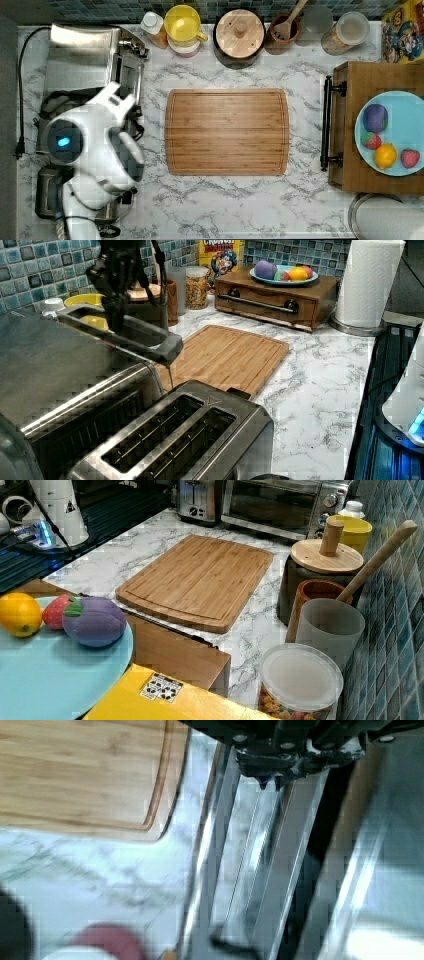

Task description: Close the oven.

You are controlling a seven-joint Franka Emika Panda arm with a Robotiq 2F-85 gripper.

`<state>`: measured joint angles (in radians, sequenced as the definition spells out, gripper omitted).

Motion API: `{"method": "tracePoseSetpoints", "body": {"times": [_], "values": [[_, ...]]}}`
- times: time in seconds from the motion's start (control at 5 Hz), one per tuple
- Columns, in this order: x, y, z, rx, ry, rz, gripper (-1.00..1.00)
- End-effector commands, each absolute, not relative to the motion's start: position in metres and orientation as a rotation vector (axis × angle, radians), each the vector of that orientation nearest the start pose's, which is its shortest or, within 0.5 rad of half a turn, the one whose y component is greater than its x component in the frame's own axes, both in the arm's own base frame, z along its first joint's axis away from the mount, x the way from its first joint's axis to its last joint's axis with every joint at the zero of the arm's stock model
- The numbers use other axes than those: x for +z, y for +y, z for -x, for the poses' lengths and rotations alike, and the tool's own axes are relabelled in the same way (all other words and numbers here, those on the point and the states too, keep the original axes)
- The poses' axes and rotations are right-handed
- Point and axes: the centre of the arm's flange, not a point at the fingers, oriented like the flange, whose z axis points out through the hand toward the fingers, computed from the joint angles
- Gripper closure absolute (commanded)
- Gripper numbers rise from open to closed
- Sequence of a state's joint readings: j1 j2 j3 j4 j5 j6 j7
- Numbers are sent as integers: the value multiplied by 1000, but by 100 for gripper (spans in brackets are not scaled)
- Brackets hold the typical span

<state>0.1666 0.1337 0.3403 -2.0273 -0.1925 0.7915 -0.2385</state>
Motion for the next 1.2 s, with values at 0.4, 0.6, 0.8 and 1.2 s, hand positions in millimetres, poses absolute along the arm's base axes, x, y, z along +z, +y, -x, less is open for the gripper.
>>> {"method": "tracePoseSetpoints", "body": {"times": [0.4,0.6,0.8,1.2], "values": [[507,267,-544,-581,200,3017,100],[507,267,-544,-580,200,3017,100],[507,267,-544,-580,200,3017,100],[507,267,-544,-581,200,3017,100]]}}
